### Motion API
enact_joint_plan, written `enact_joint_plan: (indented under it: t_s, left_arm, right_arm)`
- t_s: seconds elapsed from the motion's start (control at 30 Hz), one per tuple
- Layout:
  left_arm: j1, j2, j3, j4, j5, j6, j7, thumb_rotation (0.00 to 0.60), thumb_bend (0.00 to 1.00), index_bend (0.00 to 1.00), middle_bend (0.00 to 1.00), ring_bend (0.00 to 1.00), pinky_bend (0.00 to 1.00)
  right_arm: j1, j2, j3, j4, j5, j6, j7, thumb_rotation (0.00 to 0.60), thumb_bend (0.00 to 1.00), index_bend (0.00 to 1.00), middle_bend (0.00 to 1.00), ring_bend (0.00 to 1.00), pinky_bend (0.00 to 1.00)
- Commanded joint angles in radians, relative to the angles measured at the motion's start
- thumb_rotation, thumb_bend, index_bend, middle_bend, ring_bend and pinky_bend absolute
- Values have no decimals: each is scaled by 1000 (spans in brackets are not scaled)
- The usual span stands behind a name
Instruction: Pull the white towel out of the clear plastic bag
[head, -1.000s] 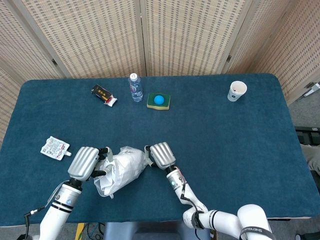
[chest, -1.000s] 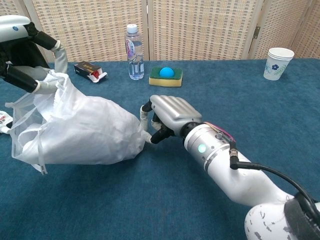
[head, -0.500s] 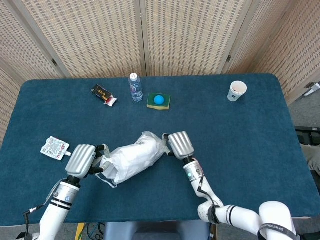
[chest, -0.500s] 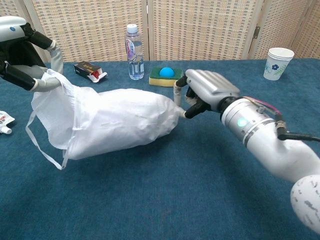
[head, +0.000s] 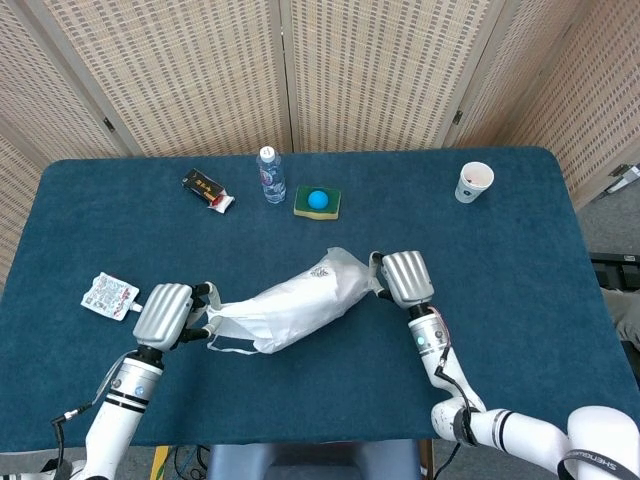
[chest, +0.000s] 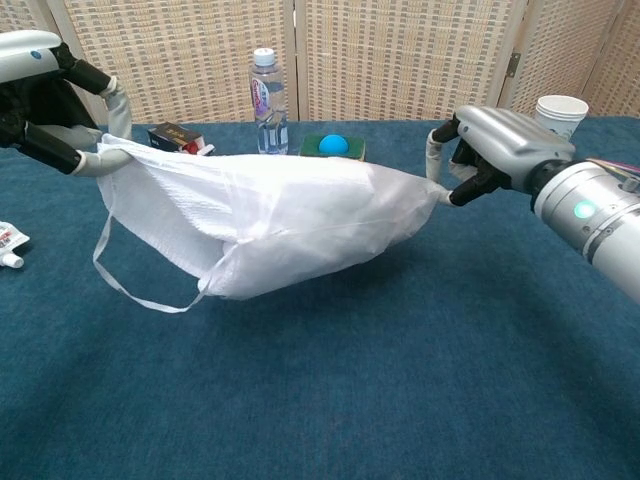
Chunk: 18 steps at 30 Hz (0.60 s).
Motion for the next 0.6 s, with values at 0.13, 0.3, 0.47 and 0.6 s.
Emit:
enact_joint_plan:
  t_s: [0.13, 0.3, 0.47, 0.6]
  left_arm:
    - [4, -7, -1, 11, -11, 6, -4, 600, 736, 830, 1000, 1000, 1000]
    - [3, -16, -6, 25, -23, 8, -6, 600, 736, 830, 1000, 1000, 1000]
    - [1, -19, -11, 28, -31, 9, -3, 600, 736, 831, 1000, 1000, 1000]
    - [-3, -19, -12, 26, -32, 8, 4, 600, 736, 830, 1000, 1000, 1000]
  right_arm:
    - [-24, 44, -11, -11, 7, 16, -2, 600, 774, 721, 1000, 1000, 1000]
    - [-47, 88, -12, -26, 15, 33, 2, 600, 775, 721, 1000, 1000, 1000]
    - [-73, 141, -9, -48, 24, 53, 16, 600, 777, 721, 1000, 1000, 1000]
    - [-92, 181, -6, -64, 29, 67, 30, 600, 777, 721, 1000, 1000, 1000]
